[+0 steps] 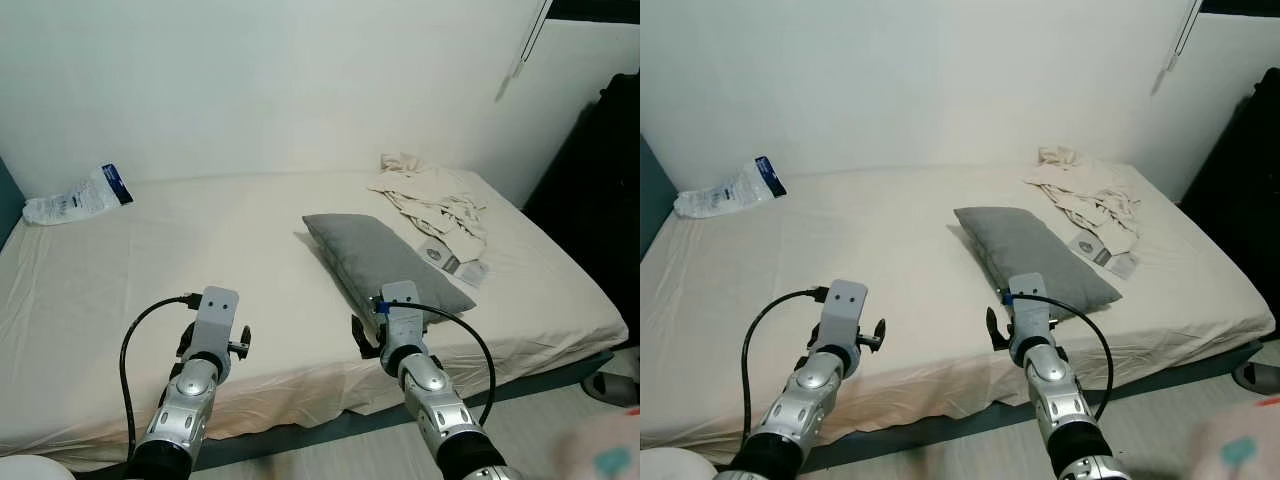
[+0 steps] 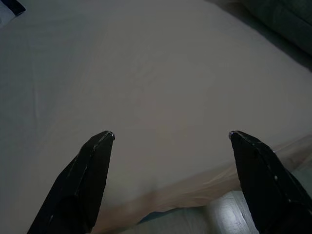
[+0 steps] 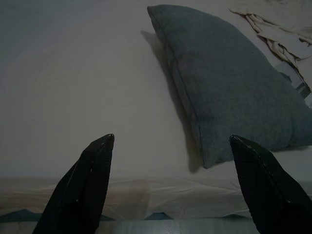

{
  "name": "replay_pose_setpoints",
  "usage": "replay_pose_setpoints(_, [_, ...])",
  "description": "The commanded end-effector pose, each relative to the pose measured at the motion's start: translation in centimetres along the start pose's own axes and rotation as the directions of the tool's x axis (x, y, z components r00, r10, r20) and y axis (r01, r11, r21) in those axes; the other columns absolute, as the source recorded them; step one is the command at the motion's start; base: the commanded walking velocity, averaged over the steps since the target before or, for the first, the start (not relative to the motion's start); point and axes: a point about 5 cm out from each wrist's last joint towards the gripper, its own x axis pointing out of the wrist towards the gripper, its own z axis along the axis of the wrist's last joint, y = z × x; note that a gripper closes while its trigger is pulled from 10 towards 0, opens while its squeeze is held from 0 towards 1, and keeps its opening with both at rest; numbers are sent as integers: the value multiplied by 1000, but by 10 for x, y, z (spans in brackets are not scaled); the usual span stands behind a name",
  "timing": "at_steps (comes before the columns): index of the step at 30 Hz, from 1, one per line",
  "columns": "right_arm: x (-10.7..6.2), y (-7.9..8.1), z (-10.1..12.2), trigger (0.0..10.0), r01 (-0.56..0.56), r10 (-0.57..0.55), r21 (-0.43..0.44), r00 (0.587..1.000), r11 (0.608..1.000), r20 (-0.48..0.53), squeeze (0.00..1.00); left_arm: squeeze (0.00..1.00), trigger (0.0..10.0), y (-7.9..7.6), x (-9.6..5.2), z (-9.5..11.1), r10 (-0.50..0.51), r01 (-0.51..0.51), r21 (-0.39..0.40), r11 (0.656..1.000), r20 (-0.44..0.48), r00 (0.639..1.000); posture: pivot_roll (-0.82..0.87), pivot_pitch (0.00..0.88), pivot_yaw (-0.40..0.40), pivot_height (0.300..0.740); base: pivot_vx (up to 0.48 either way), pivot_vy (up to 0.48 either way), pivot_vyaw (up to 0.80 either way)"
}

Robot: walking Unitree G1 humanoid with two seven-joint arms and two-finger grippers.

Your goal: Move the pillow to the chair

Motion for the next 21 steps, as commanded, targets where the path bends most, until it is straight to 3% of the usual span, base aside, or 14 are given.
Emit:
replay_pose_setpoints(1, [-3, -2, -6, 10000, 9, -9, 15, 1000, 1000, -13, 0, 0, 10000, -4, -2, -3, -11, 11, -11, 1000, -6, 1000, -33, 50, -45, 712, 0, 0, 0])
replay_pose_setpoints(15, [-2, -2, -7, 10000, 17, -17, 18, 1000, 1000, -19, 0, 0, 10000, -11, -3, 1, -84, 85, -56, 995, 17, 996, -36, 49, -37, 712, 0, 0, 0])
replay_pose_setpoints(21, [-2, -3, -6, 10000, 23, -22, 20, 1000, 1000, -18, 0, 0, 10000, -13, -2, 5, -105, 107, -61, 992, 34, 994, -37, 48, -34, 712, 331, 0, 0])
